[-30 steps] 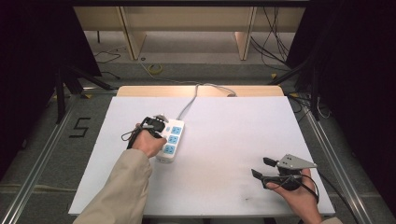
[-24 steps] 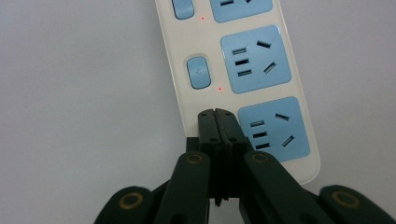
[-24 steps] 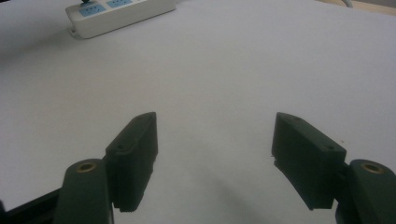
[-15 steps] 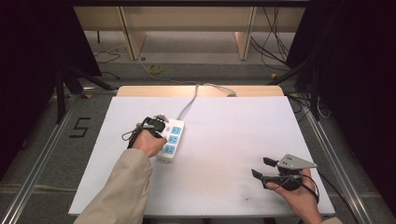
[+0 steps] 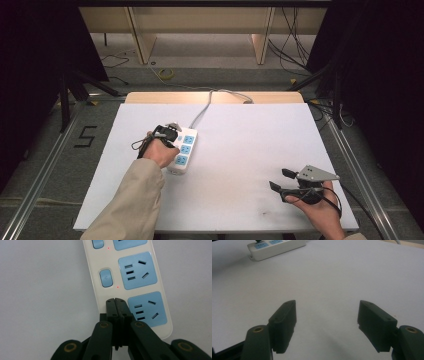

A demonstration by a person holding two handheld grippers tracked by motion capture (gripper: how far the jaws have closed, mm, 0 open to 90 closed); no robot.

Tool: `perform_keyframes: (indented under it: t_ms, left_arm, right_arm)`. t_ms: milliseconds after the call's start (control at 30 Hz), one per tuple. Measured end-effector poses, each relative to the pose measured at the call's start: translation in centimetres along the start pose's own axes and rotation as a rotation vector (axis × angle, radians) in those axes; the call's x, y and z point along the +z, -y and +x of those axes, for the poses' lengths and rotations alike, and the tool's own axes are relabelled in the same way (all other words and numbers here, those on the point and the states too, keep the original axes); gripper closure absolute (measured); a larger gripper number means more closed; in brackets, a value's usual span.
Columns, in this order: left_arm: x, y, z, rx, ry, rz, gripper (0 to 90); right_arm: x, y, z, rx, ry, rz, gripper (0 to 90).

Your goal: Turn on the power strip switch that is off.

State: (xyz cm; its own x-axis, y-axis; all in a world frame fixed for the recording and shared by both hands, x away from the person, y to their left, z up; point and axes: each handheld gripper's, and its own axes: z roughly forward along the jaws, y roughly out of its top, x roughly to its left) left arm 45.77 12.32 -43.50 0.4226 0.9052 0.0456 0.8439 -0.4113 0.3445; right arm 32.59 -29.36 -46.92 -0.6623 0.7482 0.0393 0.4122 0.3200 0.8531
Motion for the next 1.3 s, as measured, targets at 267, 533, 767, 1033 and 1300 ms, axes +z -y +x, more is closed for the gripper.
perform_keyframes:
  t_ms: [267, 533, 767, 1033, 1300]
  left_arm:
    - [0.05, -0.08, -0.20, 0.011, -0.013, 0.006, 90.0]
    - [0.09, -0.10, -0.32, 0.015, -0.019, 0.007, 90.0]
    - [0.15, -0.15, -0.44, 0.027, -0.029, 0.021, 90.0]
    - [0.13, -0.14, -0.57, 0.033, -0.033, 0.020, 90.0]
    - [0.14, -0.09, -0.76, 0.045, -0.045, 0.014, 90.0]
  right_arm:
    - [-0.01, 0.00, 0.02, 0.001, 0.000, -0.001, 32.3]
    - [0.04, 0.00, 0.04, 0.002, -0.001, -0.002, 32.3]
    - [0.05, 0.00, 0.07, 0.003, 0.000, 0.000, 32.3]
    - [0.04, 0.00, 0.06, 0.002, 0.000, 0.000, 32.3]
    - [0.08, 0.01, 0.04, 0.005, 0.000, -0.002, 32.3]
